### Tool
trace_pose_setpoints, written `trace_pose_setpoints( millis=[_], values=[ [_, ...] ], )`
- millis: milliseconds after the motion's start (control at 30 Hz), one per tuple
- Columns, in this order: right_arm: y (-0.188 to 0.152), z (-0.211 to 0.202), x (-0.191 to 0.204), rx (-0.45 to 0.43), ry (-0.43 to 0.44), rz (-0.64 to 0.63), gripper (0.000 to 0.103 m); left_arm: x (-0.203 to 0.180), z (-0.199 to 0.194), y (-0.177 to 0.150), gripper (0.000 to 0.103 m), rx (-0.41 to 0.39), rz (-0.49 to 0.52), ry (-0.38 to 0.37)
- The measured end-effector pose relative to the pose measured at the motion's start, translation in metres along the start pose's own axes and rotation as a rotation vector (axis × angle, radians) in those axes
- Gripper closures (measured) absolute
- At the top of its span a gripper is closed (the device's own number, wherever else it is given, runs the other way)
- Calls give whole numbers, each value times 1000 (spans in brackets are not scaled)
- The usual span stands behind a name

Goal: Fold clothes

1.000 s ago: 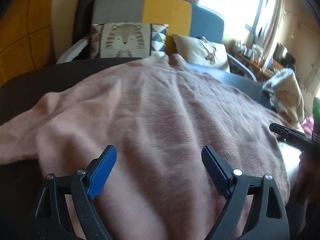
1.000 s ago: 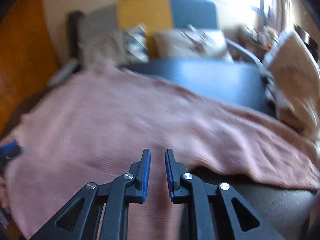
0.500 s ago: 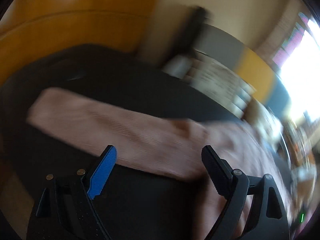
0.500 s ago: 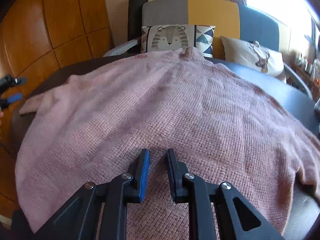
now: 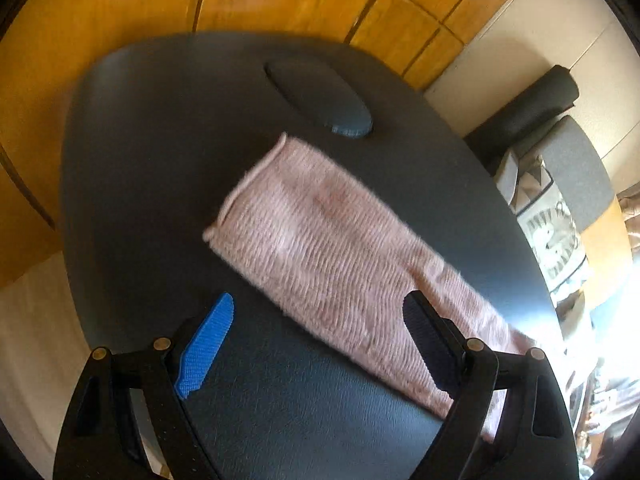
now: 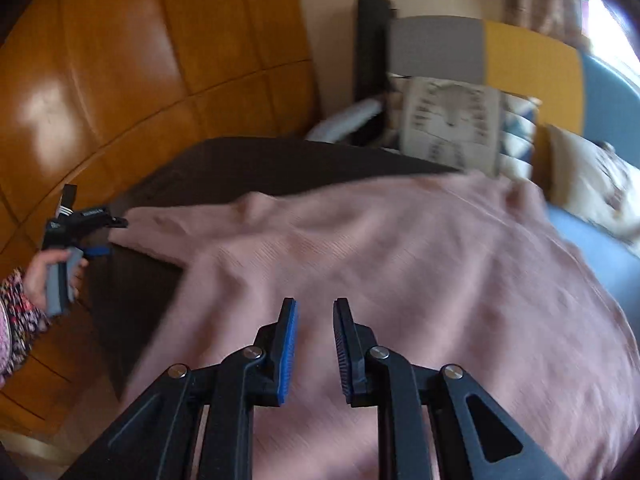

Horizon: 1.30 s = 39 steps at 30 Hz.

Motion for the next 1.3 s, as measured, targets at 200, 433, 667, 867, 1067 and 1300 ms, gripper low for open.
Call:
trace_pose_setpoints(
  millis=[200,433,667,867,1067,1300],
  values=[
    [46,65,37,27,126,14,86,-19,3,-15,13,-13,140,135],
    [48,131,50,177,66,42,86,-12,-3,-26,13,-25,135,174],
    [21,145,48,158,42,58,86,-26,11,-26,0,-5,210,199],
    [15,141,54,124,2,18,86,-37,16,-31,21,-44,293,224],
    [13,142,50,121,15,30,86,-47,17,-26,94,-35,335,186],
    [15,143,50,120,27,38,86,-49,16,-3,96,-46,356,175]
  ],
)
Point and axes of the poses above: each gripper's, at about its wrist camera, not at the fingertips, and z roughly the way its jaws point, x to its left, y to its top, the point moved 1 cm from there along z, roughly the way its jaws point
